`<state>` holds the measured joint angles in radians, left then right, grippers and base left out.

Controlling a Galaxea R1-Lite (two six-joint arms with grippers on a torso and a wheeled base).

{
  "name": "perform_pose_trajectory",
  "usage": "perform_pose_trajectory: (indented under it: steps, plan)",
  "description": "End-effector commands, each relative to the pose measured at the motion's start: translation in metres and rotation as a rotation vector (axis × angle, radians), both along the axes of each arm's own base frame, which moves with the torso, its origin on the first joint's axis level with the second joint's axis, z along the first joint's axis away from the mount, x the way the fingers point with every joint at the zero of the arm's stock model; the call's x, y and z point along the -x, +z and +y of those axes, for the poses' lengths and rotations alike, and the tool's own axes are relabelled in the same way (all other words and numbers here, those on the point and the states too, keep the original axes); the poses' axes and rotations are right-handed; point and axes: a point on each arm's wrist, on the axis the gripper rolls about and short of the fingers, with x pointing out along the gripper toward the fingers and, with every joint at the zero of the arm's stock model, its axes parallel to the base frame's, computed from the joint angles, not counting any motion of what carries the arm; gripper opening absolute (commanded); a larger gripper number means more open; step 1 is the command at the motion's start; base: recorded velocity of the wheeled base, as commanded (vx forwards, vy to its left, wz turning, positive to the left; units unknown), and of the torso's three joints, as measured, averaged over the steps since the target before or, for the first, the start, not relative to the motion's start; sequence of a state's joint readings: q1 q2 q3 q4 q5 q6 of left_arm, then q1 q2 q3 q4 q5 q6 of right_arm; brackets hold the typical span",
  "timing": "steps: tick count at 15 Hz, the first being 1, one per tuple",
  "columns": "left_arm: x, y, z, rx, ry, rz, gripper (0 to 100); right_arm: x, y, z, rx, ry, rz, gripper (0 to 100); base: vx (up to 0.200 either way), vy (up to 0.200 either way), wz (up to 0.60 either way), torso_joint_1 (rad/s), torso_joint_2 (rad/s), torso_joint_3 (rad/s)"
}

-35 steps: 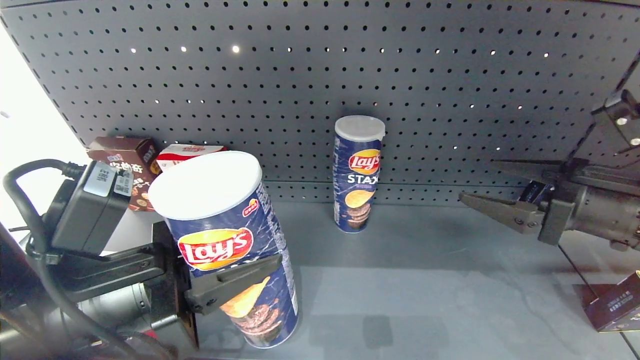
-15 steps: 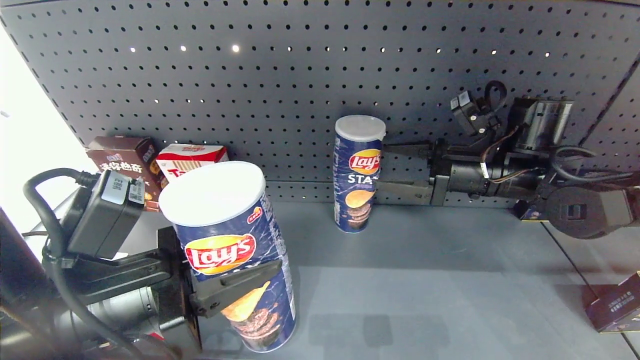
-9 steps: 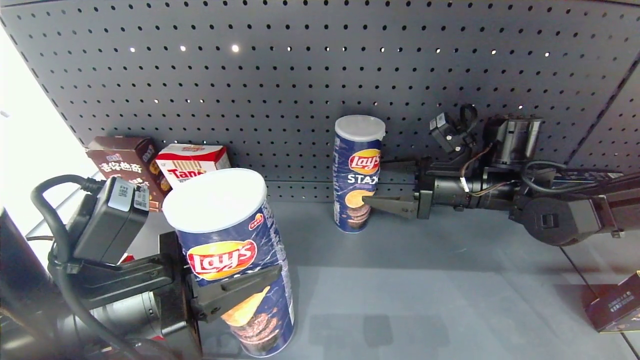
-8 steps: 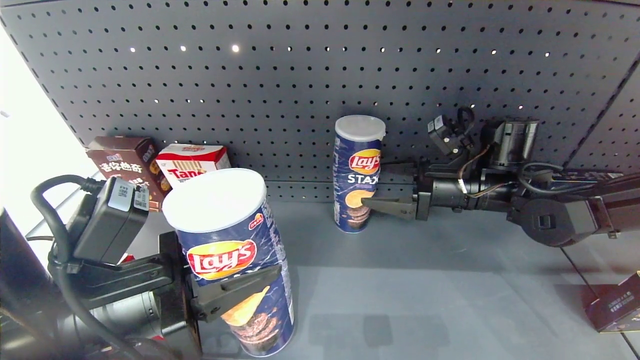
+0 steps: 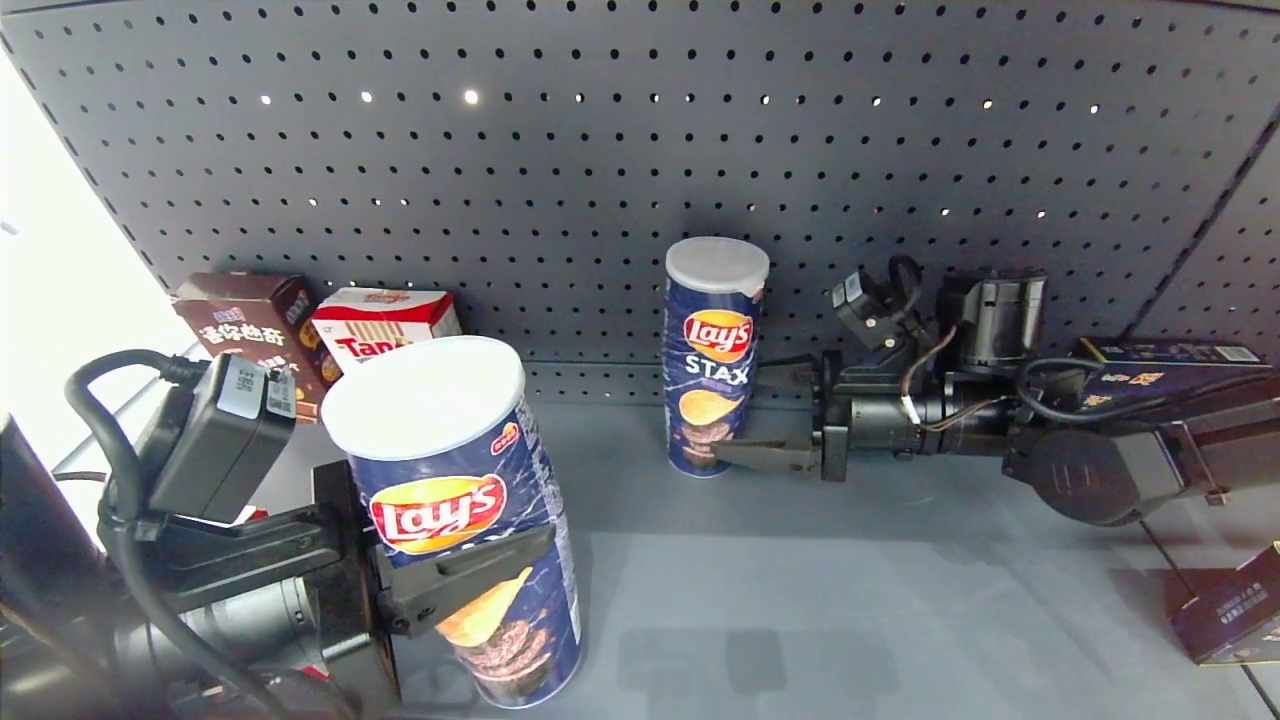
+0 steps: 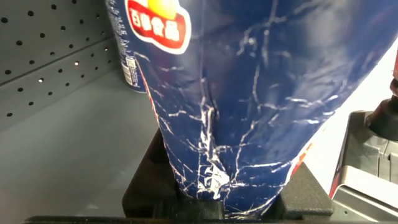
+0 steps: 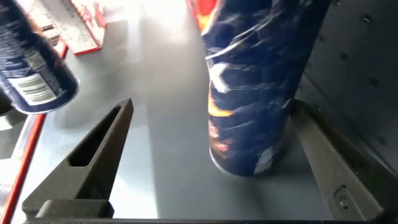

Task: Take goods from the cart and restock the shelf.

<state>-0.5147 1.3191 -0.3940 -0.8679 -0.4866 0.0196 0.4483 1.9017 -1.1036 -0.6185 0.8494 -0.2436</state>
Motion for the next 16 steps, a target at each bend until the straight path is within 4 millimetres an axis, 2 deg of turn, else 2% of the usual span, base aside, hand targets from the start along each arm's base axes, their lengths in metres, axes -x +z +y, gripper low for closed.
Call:
perform_pose_trajectory:
  steps: [1, 3, 6, 8, 12, 16]
  plan:
    - [0.0, 0.0, 0.0, -0.001, 0.001, 0.001, 0, 0.004, 0.003, 0.002, -0.002, 0.011, -0.009, 100, 0.0, 0.0, 0.0, 0.0, 0.0, 0.0]
    - [0.0, 0.0, 0.001, 0.0, 0.004, -0.001, 0, 0.004, 0.001, 0.003, 0.003, 0.011, -0.011, 100, 0.0, 0.0, 0.0, 0.0, 0.0, 0.0]
    - [0.004, -0.01, 0.003, -0.017, 0.001, 0.03, 0, -0.006, 0.001, -0.006, 0.002, -0.034, -0.017, 100, 0.0, 0.0, 0.0, 0.0, 0.0, 0.0]
    - [0.004, -0.01, 0.003, -0.017, 0.001, 0.03, 0, -0.014, 0.001, -0.004, -0.002, -0.038, -0.026, 100, 0.0, 0.0, 0.0, 0.0, 0.0, 0.0]
    - [0.002, -0.008, 0.002, -0.015, 0.001, 0.026, 0, -0.03, 0.0, 0.01, -0.015, -0.02, -0.047, 100, 0.0, 0.0, 0.0, 0.0, 0.0, 0.0]
    - [0.001, -0.009, 0.002, -0.017, 0.007, 0.03, 0, -0.037, -0.007, 0.025, -0.016, 0.012, -0.048, 100, 0.0, 0.0, 0.0, 0.0, 0.0, 0.0]
